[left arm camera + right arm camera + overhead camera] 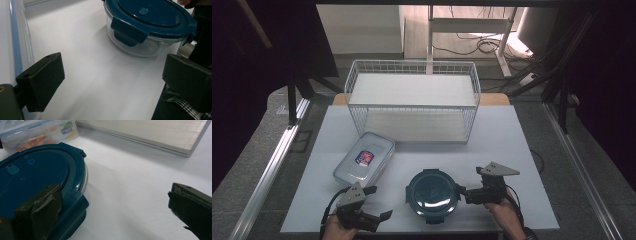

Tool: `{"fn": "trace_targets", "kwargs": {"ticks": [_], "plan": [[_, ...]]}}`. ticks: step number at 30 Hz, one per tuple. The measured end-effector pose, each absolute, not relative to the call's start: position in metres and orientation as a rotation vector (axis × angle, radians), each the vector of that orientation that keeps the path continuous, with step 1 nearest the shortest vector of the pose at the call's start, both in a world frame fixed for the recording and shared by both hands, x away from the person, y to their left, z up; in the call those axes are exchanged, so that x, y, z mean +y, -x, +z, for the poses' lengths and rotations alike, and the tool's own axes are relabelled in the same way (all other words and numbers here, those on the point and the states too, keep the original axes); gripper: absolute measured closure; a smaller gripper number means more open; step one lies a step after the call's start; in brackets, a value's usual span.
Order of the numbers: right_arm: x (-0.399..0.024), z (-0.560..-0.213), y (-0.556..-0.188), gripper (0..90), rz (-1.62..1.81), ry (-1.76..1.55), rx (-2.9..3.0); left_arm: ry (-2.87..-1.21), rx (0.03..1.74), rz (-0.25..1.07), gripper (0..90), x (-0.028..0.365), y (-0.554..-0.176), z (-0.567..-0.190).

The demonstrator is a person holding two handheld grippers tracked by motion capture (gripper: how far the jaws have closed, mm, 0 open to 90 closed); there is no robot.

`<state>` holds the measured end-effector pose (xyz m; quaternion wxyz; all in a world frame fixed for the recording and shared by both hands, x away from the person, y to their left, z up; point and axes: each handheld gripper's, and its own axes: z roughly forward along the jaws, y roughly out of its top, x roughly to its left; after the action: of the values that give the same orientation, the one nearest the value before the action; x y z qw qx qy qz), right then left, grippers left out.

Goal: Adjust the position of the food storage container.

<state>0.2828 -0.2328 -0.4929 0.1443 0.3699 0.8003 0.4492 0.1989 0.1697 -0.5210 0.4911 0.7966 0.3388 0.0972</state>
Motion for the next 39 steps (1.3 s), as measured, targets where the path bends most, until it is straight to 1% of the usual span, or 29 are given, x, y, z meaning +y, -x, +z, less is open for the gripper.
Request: {"fn": "trace_targets", "kwargs": {"ticks": [17,18,19,20,21,22,23,24,25,26,27,28,29,30,31,32,33,34,36,39], "plan": [[-0.220,-0.480,-0.278,0.0,1.268,-1.051,2.369,-1.930,0.834,0.268,4.7,0.169,-0.199,-0.521],[-0.217,-0.476,-0.277,1.9,1.265,-1.053,2.379,-1.929,0.835,0.266,4.9,0.170,-0.199,-0.521],[-0.217,-0.476,-0.277,1.9,1.265,-1.053,2.379,-1.929,0.835,0.266,5.0,0.170,-0.199,-0.521],[-0.215,-0.475,-0.276,6.1,1.260,-1.048,2.379,-1.927,0.836,0.265,5.0,0.170,-0.199,-0.521],[-0.210,-0.471,-0.275,16.7,1.262,-1.026,2.387,-1.927,0.836,0.264,5.1,0.170,-0.199,-0.521],[-0.208,-0.470,-0.274,23.5,1.265,-1.024,2.396,-1.928,0.837,0.265,5.1,0.169,-0.199,-0.521],[-0.208,-0.470,-0.274,23.5,1.265,-1.024,2.396,-1.928,0.837,0.265,5.1,0.169,-0.199,-0.521],[-0.206,-0.468,-0.274,30.4,1.270,-1.015,2.415,-1.929,0.837,0.265,5.1,0.169,-0.199,-0.521],[-0.204,-0.467,-0.273,38.3,1.274,-1.003,2.431,-1.929,0.837,0.265,5.2,0.169,-0.199,-0.521],[-0.199,-0.464,-0.271,53.3,1.300,-0.985,2.478,-1.927,0.837,0.262,5.4,0.169,-0.200,-0.521],[-0.199,-0.464,-0.271,53.3,1.300,-0.985,2.478,-1.927,0.837,0.262,5.5,0.169,-0.200,-0.521],[-0.197,-0.463,-0.270,58.0,1.317,-0.981,2.496,-1.928,0.837,0.261,5.5,0.169,-0.200,-0.521],[-0.193,-0.462,-0.267,63.4,1.338,-0.960,2.521,-1.928,0.837,0.261,5.5,0.169,-0.200,-0.521],[-0.185,-0.461,-0.262,72.6,1.350,-0.905,2.549,-1.930,0.838,0.262,5.6,0.169,-0.200,-0.521],[-0.185,-0.461,-0.262,72.6,1.350,-0.905,2.549,-1.930,0.838,0.262,5.6,0.169,-0.200,-0.521],[-0.176,-0.460,-0.256,81.2,1.378,-0.867,2.583,-1.931,0.839,0.261,5.6,0.169,-0.200,-0.521],[-0.176,-0.460,-0.256,81.2,1.378,-0.867,2.583,-1.931,0.839,0.261,5.6,0.169,-0.200,-0.521],[-0.165,-0.461,-0.251,86.6,1.392,-0.817,2.620,-1.931,0.839,0.260,5.7,0.169,-0.200,-0.521],[-0.154,-0.463,-0.247,89.1,1.396,-0.774,2.653,-1.929,0.839,0.257,6.0,0.169,-0.200,-0.521],[-0.135,-0.466,-0.240,89.4,1.380,-0.724,2.709,-1.923,0.840,0.250,6.3,0.170,-0.201,-0.521]]}}
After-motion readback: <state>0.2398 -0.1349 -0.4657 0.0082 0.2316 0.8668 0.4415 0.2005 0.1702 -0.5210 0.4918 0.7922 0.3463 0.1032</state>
